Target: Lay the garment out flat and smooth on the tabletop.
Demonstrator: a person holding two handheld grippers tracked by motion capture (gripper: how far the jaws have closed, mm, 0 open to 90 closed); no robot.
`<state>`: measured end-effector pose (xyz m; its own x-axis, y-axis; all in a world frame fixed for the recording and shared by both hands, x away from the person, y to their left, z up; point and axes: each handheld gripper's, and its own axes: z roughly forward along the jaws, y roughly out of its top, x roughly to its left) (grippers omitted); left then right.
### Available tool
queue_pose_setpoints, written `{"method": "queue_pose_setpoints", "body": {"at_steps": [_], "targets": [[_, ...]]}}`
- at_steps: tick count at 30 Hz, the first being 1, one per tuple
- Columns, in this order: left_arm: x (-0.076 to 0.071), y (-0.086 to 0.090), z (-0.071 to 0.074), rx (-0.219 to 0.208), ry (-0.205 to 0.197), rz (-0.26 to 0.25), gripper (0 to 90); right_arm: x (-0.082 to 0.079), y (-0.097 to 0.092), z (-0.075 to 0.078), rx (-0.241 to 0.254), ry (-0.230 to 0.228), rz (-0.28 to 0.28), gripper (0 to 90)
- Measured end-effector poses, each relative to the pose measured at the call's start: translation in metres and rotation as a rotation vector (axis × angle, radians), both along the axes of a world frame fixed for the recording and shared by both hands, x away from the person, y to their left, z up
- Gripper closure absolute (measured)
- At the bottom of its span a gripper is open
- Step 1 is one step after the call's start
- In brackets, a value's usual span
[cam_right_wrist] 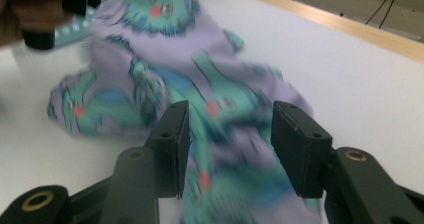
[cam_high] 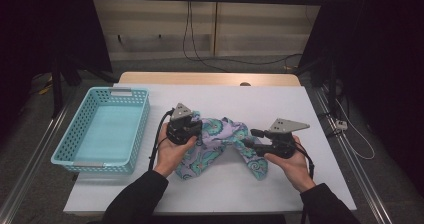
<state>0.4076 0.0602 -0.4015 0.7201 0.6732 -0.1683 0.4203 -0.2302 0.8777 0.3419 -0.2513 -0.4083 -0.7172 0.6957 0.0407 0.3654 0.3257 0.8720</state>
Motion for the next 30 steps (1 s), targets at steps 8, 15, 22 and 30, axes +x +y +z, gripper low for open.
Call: {"method": "queue_pose_setpoints", "body": {"at_steps": [8, 15, 22, 30], "targets": [[0.002, 0.001, -0.007, -0.012, 0.03, -0.005, 88.1, -0.017, -0.003, -0.025, -0.087, 0.052, 0.027, 50.5], [-0.02, -0.022, 0.003, 0.014, -0.007, -0.114, 88.3, -0.008, 0.008, -0.017, -0.08, 0.018, 0.02, 49.5], [-0.051, -0.045, -0.012, 0.097, -0.018, -0.223, 88.3, -0.002, 0.022, 0.002, -0.043, -0.032, 0.021, 49.9], [-0.068, -0.05, -0.046, 0.166, 0.046, -0.269, 78.5, 0.011, 0.039, -0.007, -0.054, 0.007, 0.04, 51.7]]}}
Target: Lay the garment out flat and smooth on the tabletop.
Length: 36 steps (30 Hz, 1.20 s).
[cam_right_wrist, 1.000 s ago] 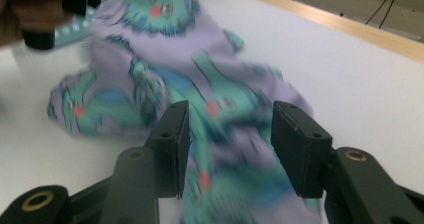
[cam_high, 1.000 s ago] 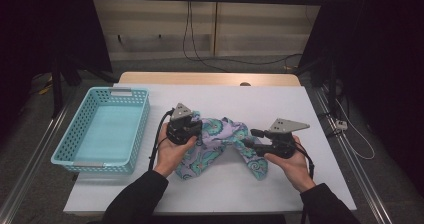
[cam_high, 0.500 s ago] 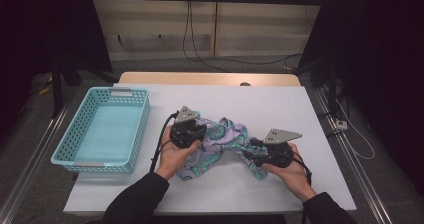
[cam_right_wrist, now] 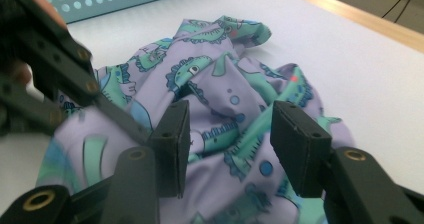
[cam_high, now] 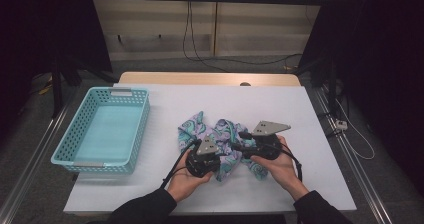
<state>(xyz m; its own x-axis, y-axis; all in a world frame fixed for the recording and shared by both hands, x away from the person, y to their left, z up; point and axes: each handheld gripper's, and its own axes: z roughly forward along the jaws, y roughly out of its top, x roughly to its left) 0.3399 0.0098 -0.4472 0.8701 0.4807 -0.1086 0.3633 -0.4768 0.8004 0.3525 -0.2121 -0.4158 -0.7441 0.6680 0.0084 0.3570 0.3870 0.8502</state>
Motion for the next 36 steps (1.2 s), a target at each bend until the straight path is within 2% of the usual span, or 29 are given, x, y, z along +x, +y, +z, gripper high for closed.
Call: {"method": "queue_pose_setpoints", "body": {"at_steps": [2, 4, 5, 7, 8, 11, 12, 14, 17, 18, 19, 20, 21, 23, 29, 32, 35, 36], "targets": [[0.002, 0.002, -0.004, 0.0, 0.012, 0.016, 72.4, 0.004, 0.006, -0.002, -0.003, 0.009, 0.013, 53.4], [0.002, 0.006, 0.0, -0.025, 0.039, 0.012, 64.1, 0.008, 0.013, -0.003, -0.011, 0.01, 0.023, 53.6], [0.001, 0.009, 0.003, -0.026, 0.036, 0.016, 58.9, 0.01, 0.017, -0.003, -0.012, 0.013, 0.028, 53.4], [-0.005, 0.016, 0.008, -0.003, 0.013, 0.041, 49.8, 0.013, 0.025, -0.001, -0.011, 0.011, 0.043, 51.8], [-0.007, 0.022, 0.009, -0.014, 0.021, 0.034, 46.5, 0.015, 0.03, 0.0, -0.013, 0.006, 0.051, 51.1], [-0.013, 0.043, 0.012, -0.009, 0.007, 0.061, 41.3, 0.02, 0.047, 0.001, -0.022, 0.001, 0.074, 49.6], [-0.014, 0.051, 0.013, -0.017, 0.016, 0.069, 41.1, 0.021, 0.053, 0.0, -0.023, 0.004, 0.087, 49.6], [-0.013, 0.068, 0.015, -0.016, 0.006, 0.1, 41.1, 0.022, 0.064, -0.004, -0.029, 0.024, 0.111, 49.7], [-0.01, 0.091, 0.013, 0.004, 0.013, 0.178, 41.1, 0.02, 0.072, -0.017, -0.092, 0.049, 0.119, 50.3], [-0.008, 0.096, 0.01, 0.017, 0.014, 0.199, 40.6, 0.019, 0.072, -0.02, -0.107, 0.052, 0.113, 53.7], [-0.007, 0.099, 0.007, 0.032, 0.021, 0.215, 39.1, 0.02, 0.072, -0.023, -0.103, 0.063, 0.115, 60.0], [-0.006, 0.101, 0.004, 0.045, 0.026, 0.231, 37.4, 0.02, 0.07, -0.025, -0.105, 0.064, 0.116, 72.3], [-0.005, 0.101, 0.003, 0.06, 0.033, 0.233, 35.9, 0.02, 0.069, -0.025, -0.117, 0.052, 0.106, 79.7], [-0.004, 0.098, 0.002, 0.066, 0.033, 0.229, 32.7, 0.019, 0.063, -0.024, -0.11, 0.044, 0.086, 85.2], [-0.005, 0.09, -0.003, 0.098, 0.024, 0.196, 29.2, 0.007, 0.033, -0.014, -0.09, 0.014, 0.057, 86.5], [-0.005, 0.083, -0.007, 0.115, 0.028, 0.164, 29.0, 0.002, 0.017, -0.017, -0.061, 0.034, 0.036, 85.4], [-0.007, 0.076, -0.01, 0.16, 0.028, 0.146, 29.1, -0.002, 0.007, -0.019, -0.059, 0.042, 0.024, 84.6], [-0.007, 0.075, -0.011, 0.161, 0.026, 0.148, 29.1, -0.004, 0.005, -0.019, -0.06, 0.041, 0.022, 84.3]]}}
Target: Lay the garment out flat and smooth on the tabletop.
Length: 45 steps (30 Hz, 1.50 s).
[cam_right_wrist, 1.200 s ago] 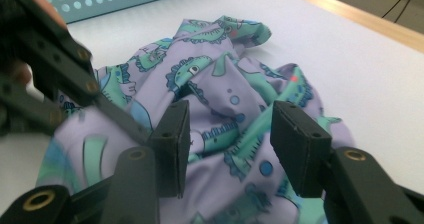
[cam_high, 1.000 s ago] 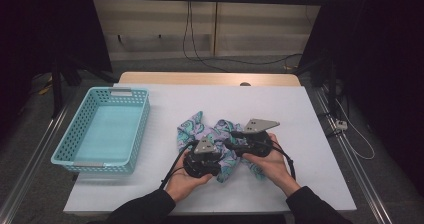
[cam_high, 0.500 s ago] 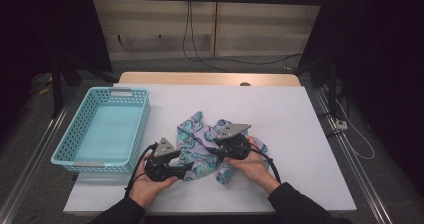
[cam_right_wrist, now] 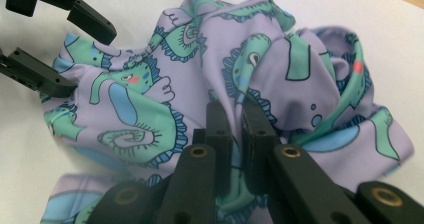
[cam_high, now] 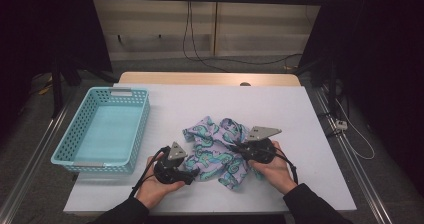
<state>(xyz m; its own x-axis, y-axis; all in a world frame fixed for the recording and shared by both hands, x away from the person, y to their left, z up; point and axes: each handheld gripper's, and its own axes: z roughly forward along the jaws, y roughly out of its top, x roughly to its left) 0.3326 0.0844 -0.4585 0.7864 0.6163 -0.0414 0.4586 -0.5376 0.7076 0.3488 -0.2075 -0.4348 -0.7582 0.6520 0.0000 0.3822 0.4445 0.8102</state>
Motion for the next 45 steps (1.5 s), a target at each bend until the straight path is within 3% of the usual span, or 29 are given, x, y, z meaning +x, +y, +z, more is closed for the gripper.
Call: {"method": "queue_pose_setpoints", "body": {"at_steps": [2, 5, 8, 11, 14, 19, 24, 27, 33, 40, 42, 45], "targets": [[-0.001, -0.002, -0.001, 0.007, -0.002, -0.015, 32.2, -0.004, -0.005, 0.0, 0.003, 0.002, -0.001, 82.9], [-0.002, -0.002, 0.001, -0.001, 0.008, -0.038, 45.3, -0.008, -0.014, -0.001, 0.003, 0.006, -0.017, 82.1], [-0.002, -0.002, 0.003, -0.033, 0.038, -0.034, 64.3, -0.011, -0.022, -0.002, -0.002, 0.01, -0.033, 86.7], [-0.001, 0.001, 0.005, -0.057, 0.055, -0.042, 75.3, -0.013, -0.026, -0.001, -0.007, 0.007, -0.035, 88.7], [0.0, 0.006, 0.014, -0.109, 0.042, -0.012, 83.5, -0.014, -0.024, 0.0, -0.023, 0.0, -0.037, 89.3], [0.004, 0.016, 0.026, -0.183, 0.009, 0.014, 85.5, -0.015, -0.03, 0.002, -0.007, -0.001, -0.049, 89.3], [0.006, 0.014, 0.04, -0.264, -0.03, 0.02, 85.5, -0.021, -0.028, -0.006, -0.028, 0.048, -0.009, 89.3], [0.01, 0.01, 0.053, -0.296, -0.06, 0.019, 85.5, -0.023, -0.023, -0.008, -0.041, 0.044, -0.008, 88.5], [0.024, -0.015, 0.075, -0.35, -0.102, -0.015, 85.5, -0.018, -0.023, 0.008, 0.025, -0.014, -0.011, 67.8], [0.035, -0.049, 0.091, -0.399, -0.096, -0.047, 85.5, -0.021, -0.011, 0.027, 0.091, -0.067, 0.032, 62.8], [0.038, -0.055, 0.096, -0.423, -0.089, -0.055, 85.5, -0.022, -0.006, 0.029, 0.089, -0.071, 0.044, 60.5], [0.037, -0.062, 0.11, -0.472, -0.114, -0.067, 85.6, -0.019, -0.001, 0.025, 0.073, -0.061, 0.043, 56.7]]}}
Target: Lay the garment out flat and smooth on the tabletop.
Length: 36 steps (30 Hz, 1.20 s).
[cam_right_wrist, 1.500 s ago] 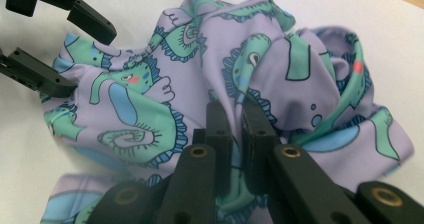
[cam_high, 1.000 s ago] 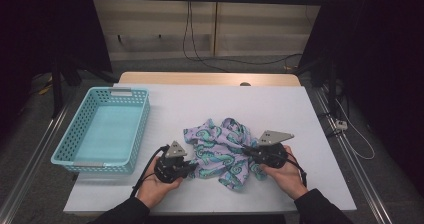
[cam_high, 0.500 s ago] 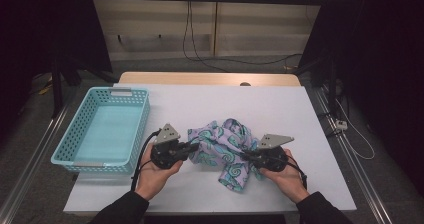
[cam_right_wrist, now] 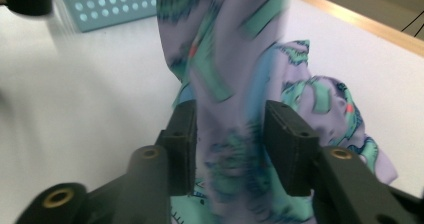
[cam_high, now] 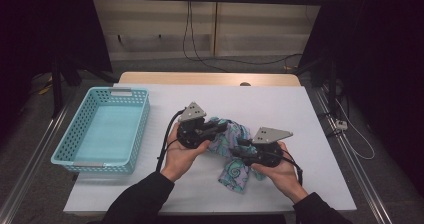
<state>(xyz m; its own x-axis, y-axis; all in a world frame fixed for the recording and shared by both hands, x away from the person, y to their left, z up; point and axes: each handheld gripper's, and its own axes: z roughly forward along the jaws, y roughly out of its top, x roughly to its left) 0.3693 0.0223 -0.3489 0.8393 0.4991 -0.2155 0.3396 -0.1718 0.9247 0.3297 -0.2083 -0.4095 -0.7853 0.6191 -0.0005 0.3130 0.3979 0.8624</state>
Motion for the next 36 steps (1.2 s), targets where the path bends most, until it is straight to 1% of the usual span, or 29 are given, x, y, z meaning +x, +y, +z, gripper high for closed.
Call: {"method": "queue_pose_setpoints", "body": {"at_steps": [1, 3, 4, 5, 6, 7, 8, 10, 12, 14, 15, 16, 18, 20, 21, 23, 24, 25, 26, 27, 29, 31, 32, 33, 34, 36], "targets": [[0.0, -0.001, 0.005, -0.01, -0.012, -0.002, 85.5, 0.001, 0.001, -0.002, -0.008, 0.004, 0.0, 56.8], [0.0, 0.0, 0.013, -0.028, -0.029, 0.013, 85.6, 0.004, 0.001, -0.006, -0.019, 0.011, -0.013, 56.1], [0.001, 0.001, 0.016, -0.034, -0.035, 0.021, 85.6, 0.004, 0.0, -0.007, -0.024, 0.009, -0.024, 57.7], [0.002, 0.003, 0.018, -0.042, -0.035, 0.026, 85.6, 0.005, -0.002, -0.007, -0.022, 0.006, -0.036, 67.7], [0.004, 0.006, 0.02, -0.047, -0.037, 0.033, 85.6, 0.006, -0.005, -0.005, -0.013, 0.001, -0.038, 75.7], [0.005, 0.009, 0.021, -0.049, -0.04, 0.036, 85.6, 0.007, -0.009, -0.003, -0.007, -0.011, -0.055, 82.7], [0.006, 0.011, 0.021, -0.053, -0.038, 0.048, 85.6, 0.007, -0.013, 0.001, 0.0, -0.033, -0.082, 88.3], [0.009, 0.016, 0.02, -0.063, -0.027, 0.059, 85.6, 0.01, -0.022, 0.007, 0.001, -0.077, -0.129, 89.6], [0.012, 0.018, 0.016, -0.06, -0.015, 0.048, 85.5, 0.016, -0.029, 0.011, 0.021, -0.081, -0.16, 89.8], [0.014, 0.018, 0.011, -0.046, -0.004, 0.055, 84.8, 0.021, -0.034, 0.013, 0.006, -0.094, -0.191, 89.8], [0.016, 0.016, 0.008, -0.041, 0.009, 0.061, 83.7, 0.025, -0.036, 0.012, 0.002, -0.09, -0.201, 89.8], [0.018, 0.015, 0.005, -0.03, 0.011, 0.061, 82.7, 0.029, -0.038, 0.011, -0.01, -0.084, -0.219, 89.8], [0.021, 0.012, -0.003, 0.0, 0.02, 0.065, 79.2, 0.038, -0.043, 0.004, -0.024, -0.063, -0.243, 89.7], [0.023, 0.009, -0.011, 0.023, 0.026, 0.076, 72.5, 0.048, -0.044, -0.006, -0.038, -0.023, -0.25, 89.6], [0.023, 0.009, -0.015, 0.037, 0.03, 0.077, 68.8, 0.051, -0.044, -0.012, -0.05, -0.01, -0.255, 89.5], [0.022, 0.011, -0.021, 0.087, 0.017, 0.075, 62.1, 0.057, -0.042, -0.022, -0.07, 0.021, -0.26, 89.2], [0.022, 0.013, -0.023, 0.114, 0.012, 0.073, 58.2, 0.06, -0.041, -0.026, -0.077, 0.031, -0.256, 88.9], [0.021, 0.016, -0.026, 0.137, 0.014, 0.074, 56.2, 0.062, -0.04, -0.029, -0.084, 0.04, -0.244, 88.1], [0.02, 0.02, -0.029, 0.152, 0.016, 0.078, 54.2, 0.064, -0.039, -0.032, -0.095, 0.047, -0.236, 87.3], [0.019, 0.024, -0.032, 0.153, 0.024, 0.082, 51.1, 0.065, -0.038, -0.035, -0.111, 0.055, -0.238, 86.1], [0.018, 0.034, -0.037, 0.153, 0.03, 0.09, 45.1, 0.068, -0.037, -0.041, -0.124, 0.092, -0.235, 82.0], [0.017, 0.043, -0.043, 0.166, 0.031, 0.114, 38.2, 0.068, -0.037, -0.045, -0.137, 0.108, -0.234, 77.1], [0.018, 0.047, -0.046, 0.177, 0.029, 0.12, 34.9, 0.067, -0.037, -0.044, -0.135, 0.106, -0.239, 74.0], [0.02, 0.05, -0.049, 0.2, 0.035, 0.125, 33.1, 0.066, -0.038, -0.043, -0.13, 0.099, -0.238, 69.6], [0.021, 0.053, -0.052, 0.2, 0.039, 0.135, 30.9, 0.064, -0.039, -0.041, -0.121, 0.093, -0.242, 64.2], [0.023, 0.057, -0.058, 0.202, 0.051, 0.15, 25.7, 0.06, -0.041, -0.034, -0.095, 0.079, -0.242, 57.7]]}}
